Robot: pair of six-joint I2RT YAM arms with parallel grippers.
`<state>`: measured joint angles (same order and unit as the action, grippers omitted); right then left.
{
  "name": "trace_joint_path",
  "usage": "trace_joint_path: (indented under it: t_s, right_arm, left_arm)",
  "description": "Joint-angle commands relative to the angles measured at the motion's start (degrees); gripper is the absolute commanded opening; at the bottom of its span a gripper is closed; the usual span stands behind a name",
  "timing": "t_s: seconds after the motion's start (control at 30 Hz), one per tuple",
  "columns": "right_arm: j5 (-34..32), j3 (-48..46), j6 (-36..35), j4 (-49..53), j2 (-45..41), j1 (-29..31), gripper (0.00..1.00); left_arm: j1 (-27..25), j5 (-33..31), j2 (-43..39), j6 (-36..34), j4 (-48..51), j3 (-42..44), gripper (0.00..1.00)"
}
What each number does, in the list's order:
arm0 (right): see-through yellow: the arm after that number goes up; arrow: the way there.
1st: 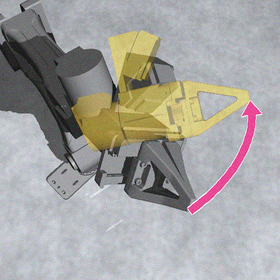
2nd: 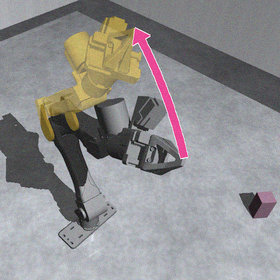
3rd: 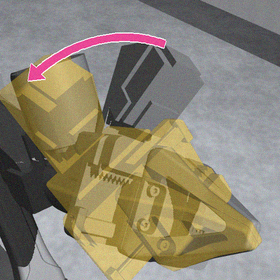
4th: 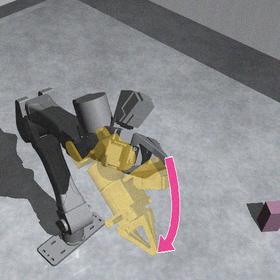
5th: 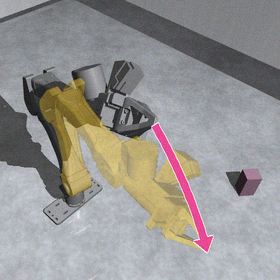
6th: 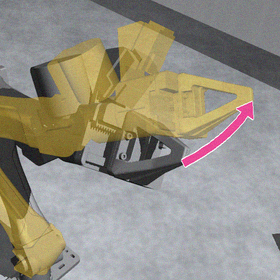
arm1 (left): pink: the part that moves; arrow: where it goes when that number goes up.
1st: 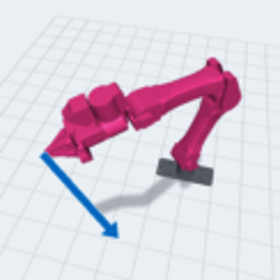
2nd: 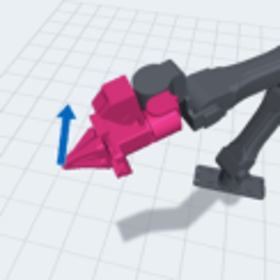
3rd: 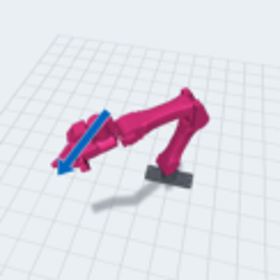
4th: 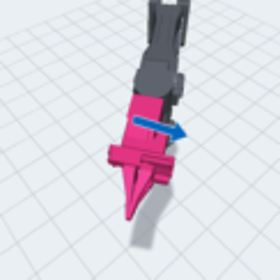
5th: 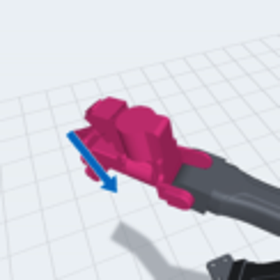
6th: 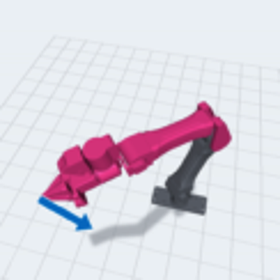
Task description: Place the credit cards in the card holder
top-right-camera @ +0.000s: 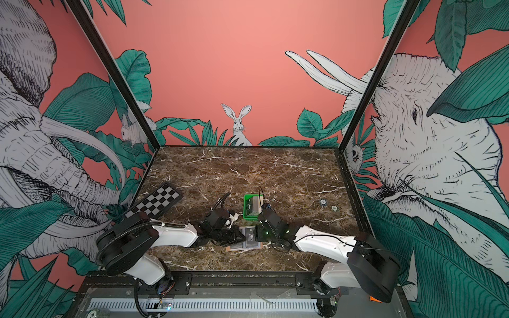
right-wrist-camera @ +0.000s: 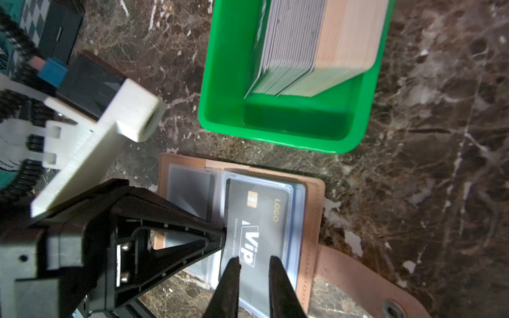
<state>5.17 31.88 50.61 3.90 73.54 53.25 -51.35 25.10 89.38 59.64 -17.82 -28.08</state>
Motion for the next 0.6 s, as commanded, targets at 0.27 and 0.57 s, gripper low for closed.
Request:
trace_joint_path:
  t_s: [0.27,0.57]
  right_arm:
    - [1.22,-0.87,1.95,-1.83,3.61,0.18,0.23]
    - [2.35,-1.27,1.99,-3.88,4.93,0.12,0.23]
  left_arm:
    - [-0.50,-1.86,-1.10,-1.29,4.05,0.49,0.07]
    - [-0.63,-1.60,-0.61,-0.87,3.02,0.74,0.07]
